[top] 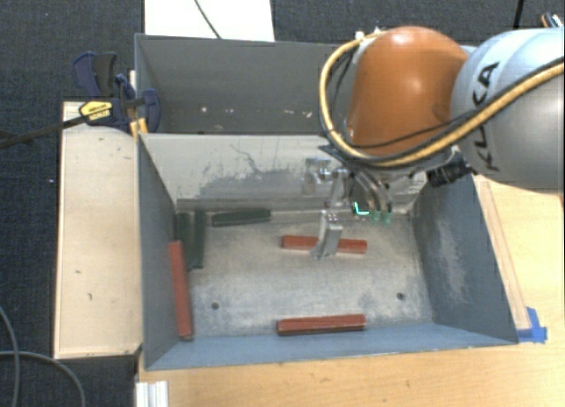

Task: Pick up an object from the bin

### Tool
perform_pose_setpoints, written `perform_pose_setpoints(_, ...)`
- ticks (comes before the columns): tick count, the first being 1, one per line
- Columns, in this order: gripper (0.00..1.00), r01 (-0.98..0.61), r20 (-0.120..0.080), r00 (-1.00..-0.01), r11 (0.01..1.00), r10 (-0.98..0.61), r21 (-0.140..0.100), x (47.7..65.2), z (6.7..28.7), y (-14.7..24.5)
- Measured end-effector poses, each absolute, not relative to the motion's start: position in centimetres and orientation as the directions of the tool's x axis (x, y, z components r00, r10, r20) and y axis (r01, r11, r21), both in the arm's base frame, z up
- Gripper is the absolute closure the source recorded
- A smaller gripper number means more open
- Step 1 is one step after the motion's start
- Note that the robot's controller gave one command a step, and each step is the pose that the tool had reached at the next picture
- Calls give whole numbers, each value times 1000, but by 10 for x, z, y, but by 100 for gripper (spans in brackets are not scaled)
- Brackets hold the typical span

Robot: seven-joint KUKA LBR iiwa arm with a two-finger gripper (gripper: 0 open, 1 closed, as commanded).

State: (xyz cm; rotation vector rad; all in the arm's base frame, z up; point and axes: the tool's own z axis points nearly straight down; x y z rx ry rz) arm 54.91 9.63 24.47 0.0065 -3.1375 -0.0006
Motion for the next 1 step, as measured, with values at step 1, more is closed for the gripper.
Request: perform_pose_setpoints(1, 0, 146, 5, -989, 989, 146, -2, 557, 131, 38)
